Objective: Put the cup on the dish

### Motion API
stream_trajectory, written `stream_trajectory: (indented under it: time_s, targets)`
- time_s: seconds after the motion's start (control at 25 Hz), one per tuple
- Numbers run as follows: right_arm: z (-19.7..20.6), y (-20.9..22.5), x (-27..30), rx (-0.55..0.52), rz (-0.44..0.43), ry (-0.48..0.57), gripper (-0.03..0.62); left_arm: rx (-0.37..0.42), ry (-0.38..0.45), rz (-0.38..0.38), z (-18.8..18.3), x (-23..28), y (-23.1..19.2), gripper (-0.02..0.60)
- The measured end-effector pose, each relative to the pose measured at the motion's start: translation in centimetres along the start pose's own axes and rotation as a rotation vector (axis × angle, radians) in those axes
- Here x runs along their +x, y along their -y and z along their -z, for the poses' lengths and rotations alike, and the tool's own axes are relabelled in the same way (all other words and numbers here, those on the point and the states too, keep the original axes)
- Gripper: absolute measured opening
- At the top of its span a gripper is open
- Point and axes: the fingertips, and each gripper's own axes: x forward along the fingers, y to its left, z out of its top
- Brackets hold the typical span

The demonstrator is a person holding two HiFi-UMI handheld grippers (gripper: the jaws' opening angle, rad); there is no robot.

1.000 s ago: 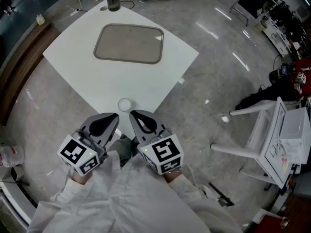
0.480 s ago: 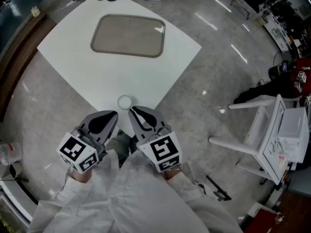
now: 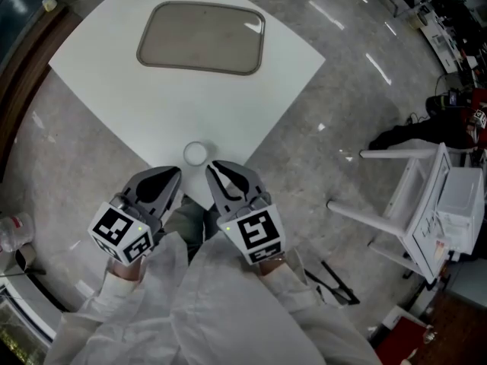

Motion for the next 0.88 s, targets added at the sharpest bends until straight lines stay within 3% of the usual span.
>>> stream_trajectory:
  time_s: [0.4,0.6,0.88]
  targets:
    - [3.5,-0.3,2.1,-0.006,-0.034,-0.087,0.112,-0.081,-0.058,0.006,3.8,0.6,-1.0,0.009]
    - [5.3,-0.2,3.6,0.012,-0.048,-0.142,0.216,-0.104,-0.105,0.029,5.8,1.3,-1.2,0.008]
    - [6.6,-0.3,5.1,-0.020,-0.061,-0.173,0.256,-0.132,-0.122,0.035,6.8,1.8,-1.9,0.009]
